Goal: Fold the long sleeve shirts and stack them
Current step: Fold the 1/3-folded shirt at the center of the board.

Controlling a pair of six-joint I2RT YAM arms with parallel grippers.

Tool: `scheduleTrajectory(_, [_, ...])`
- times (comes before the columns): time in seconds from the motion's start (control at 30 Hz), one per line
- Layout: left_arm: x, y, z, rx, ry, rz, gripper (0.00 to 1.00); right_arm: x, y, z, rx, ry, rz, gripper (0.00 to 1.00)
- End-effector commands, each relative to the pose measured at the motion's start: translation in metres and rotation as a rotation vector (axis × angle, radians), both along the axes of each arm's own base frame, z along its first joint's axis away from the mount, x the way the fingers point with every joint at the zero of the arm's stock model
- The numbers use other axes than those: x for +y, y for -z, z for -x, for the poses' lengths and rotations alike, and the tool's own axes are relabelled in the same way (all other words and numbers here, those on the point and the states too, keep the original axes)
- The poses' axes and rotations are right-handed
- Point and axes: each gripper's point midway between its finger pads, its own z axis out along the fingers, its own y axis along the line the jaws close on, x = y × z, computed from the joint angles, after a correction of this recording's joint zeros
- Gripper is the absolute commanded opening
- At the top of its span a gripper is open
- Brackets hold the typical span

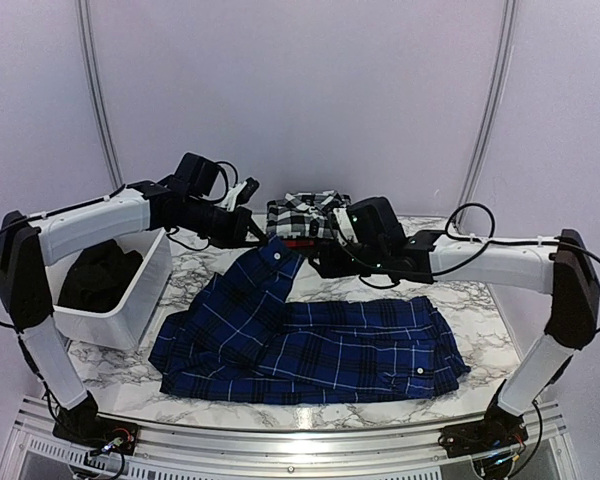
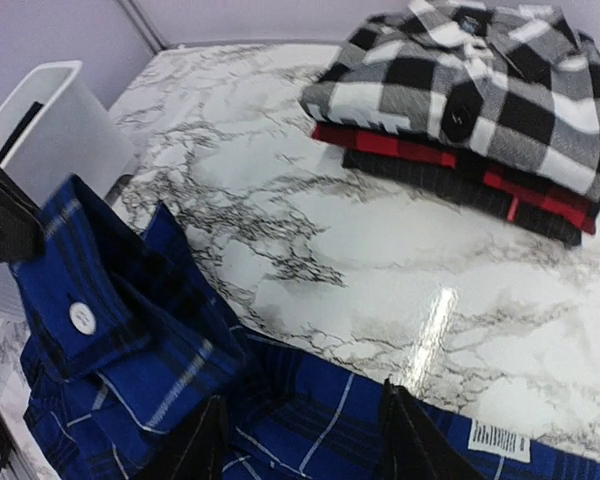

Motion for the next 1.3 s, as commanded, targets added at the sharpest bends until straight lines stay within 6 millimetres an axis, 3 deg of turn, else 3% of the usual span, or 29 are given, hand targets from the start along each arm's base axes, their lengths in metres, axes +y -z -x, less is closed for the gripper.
scheduleTrajectory(0.0, [-0.007, -0.015, 0.034, -0.017, 0.123, 0.058, 0.0, 0.012, -0.05, 0.011, -0.179, -0.169, -0.061, 0.53])
scheduleTrajectory(0.13, [-0.011, -0.019, 0.057, -0.016, 0.197, 0.084, 0.0, 0.02, -0.073, 0.026, -0.268, -0.297, -0.096, 0.66])
scheduleTrajectory(0.23, [-0.016, -0.023, 0.069, -0.023, 0.239, 0.097, 0.0, 0.034, -0.077, 0.041, -0.27, -0.428, -0.119, 0.72])
scheduleTrajectory(0.5, [-0.026, -0.035, 0.09, -0.05, 0.308, 0.121, 0.0, 0.055, -0.075, 0.065, -0.217, -0.61, -0.181, 0.72])
scheduleTrajectory(0.67, [-0.029, -0.037, 0.094, -0.054, 0.319, 0.123, 0.0, 0.062, -0.077, 0.081, -0.183, -0.687, -0.227, 0.68])
scheduleTrajectory(0.83, [-0.029, -0.039, 0.095, -0.062, 0.317, 0.123, 0.0, 0.063, -0.069, 0.093, -0.12, -0.714, -0.232, 0.49])
scheduleTrajectory(0.9, [-0.028, -0.04, 0.095, -0.064, 0.315, 0.124, 0.0, 0.062, -0.071, 0.098, -0.112, -0.719, -0.242, 0.36])
scheduleTrajectory(1.0, [-0.027, -0.042, 0.094, -0.075, 0.301, 0.122, 0.0, 0.062, -0.073, 0.107, -0.098, -0.734, -0.251, 0.04])
scheduleTrajectory(1.03, [-0.026, -0.042, 0.094, -0.076, 0.296, 0.123, 0.0, 0.062, -0.075, 0.111, -0.096, -0.739, -0.252, 0.0])
scheduleTrajectory(1.07, [-0.026, -0.042, 0.093, -0.073, 0.288, 0.121, 0.01, 0.061, -0.077, 0.115, -0.097, -0.744, -0.255, 0.0])
scheduleTrajectory(1.2, [-0.019, -0.037, 0.087, -0.08, 0.227, 0.091, 0.28, 0.057, -0.094, 0.131, -0.119, -0.761, -0.276, 0.0])
scheduleTrajectory(1.27, [-0.012, -0.033, 0.08, -0.083, 0.182, 0.07, 0.29, 0.053, -0.103, 0.139, -0.134, -0.765, -0.283, 0.0])
